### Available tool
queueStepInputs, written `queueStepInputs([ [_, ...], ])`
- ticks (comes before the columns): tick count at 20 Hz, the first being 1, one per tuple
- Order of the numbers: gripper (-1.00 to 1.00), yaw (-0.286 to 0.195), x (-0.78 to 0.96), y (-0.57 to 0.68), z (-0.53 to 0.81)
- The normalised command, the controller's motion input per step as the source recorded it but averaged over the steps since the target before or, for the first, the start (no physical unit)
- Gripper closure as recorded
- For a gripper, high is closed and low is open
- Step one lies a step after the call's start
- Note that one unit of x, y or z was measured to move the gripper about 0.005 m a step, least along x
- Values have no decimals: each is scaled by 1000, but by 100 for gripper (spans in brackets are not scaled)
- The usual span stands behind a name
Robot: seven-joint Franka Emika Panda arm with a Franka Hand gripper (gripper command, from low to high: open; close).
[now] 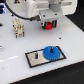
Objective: Insert the blue gear onto the right peg, followed by the red gear
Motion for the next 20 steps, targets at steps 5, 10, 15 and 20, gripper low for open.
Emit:
queueStepInputs([
  [5,100,0,517,-123,595],
  [10,100,0,699,-220,533],
  [15,100,0,756,-211,487],
  [20,100,0,795,-161,411],
])
